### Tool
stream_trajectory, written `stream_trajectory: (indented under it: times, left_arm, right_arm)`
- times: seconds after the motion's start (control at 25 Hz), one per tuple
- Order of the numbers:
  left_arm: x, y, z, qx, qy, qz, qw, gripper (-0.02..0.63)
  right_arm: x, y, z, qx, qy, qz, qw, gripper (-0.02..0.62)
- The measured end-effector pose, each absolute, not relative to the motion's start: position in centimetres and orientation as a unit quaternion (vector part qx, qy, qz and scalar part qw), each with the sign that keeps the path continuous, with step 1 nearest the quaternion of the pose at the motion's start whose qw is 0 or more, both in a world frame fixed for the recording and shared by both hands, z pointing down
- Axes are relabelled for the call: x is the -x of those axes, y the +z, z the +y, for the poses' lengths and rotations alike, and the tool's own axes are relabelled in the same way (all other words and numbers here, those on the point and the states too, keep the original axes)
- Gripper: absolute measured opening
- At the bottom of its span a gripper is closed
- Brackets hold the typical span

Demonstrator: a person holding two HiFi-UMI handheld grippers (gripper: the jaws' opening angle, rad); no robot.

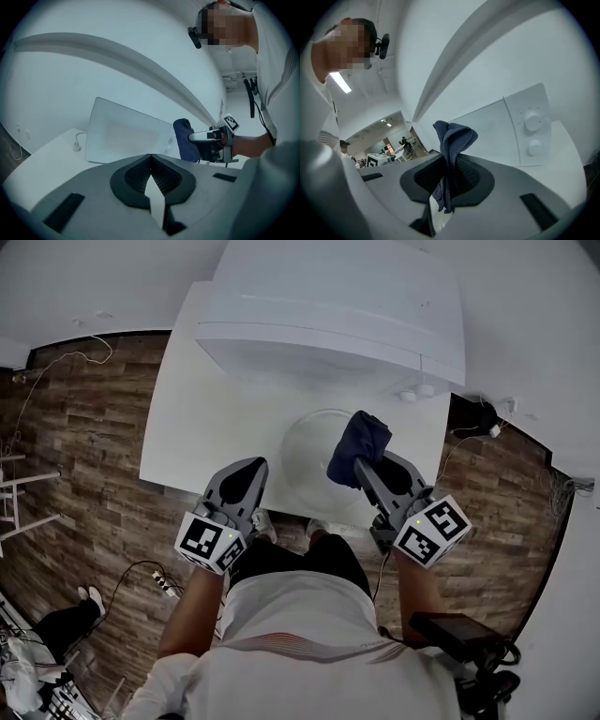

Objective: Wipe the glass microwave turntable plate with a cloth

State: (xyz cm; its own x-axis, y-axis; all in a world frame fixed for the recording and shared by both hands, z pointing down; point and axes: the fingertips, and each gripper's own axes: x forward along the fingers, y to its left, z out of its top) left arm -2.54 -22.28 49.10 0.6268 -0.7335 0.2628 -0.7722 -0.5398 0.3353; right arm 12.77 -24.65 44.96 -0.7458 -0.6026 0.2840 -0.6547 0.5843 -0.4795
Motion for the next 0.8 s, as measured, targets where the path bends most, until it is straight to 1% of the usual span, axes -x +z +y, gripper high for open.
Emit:
stream_trajectory:
  times: [0.16,0.48,0.64,0.8]
  left_arm:
    - [4.3,49.2,-21.5,-0.875,0.040,-0.432,0.212,0.011]
    - [7.8,50.2,-19.8,-0.866,0.048,-0.443,0.224,0.011]
    - [8.7,50.5,-18.9,-0.865,0.047,-0.445,0.226,0.011]
    - [8.9,50.7,-18.3,-0.863,0.046,-0.445,0.233,0.011]
  right_arm:
    - [-8.5,45.0,-22.9,-0.318,0.301,-0.898,0.043,0.061]
    - [-1.0,54.0,-20.2,-0.256,0.408,-0.871,0.099,0.061]
    - [0.2,58.2,-19.1,-0.255,0.449,-0.846,0.135,0.061]
    - [-0.1,61.1,-18.3,-0.262,0.468,-0.827,0.166,0.061]
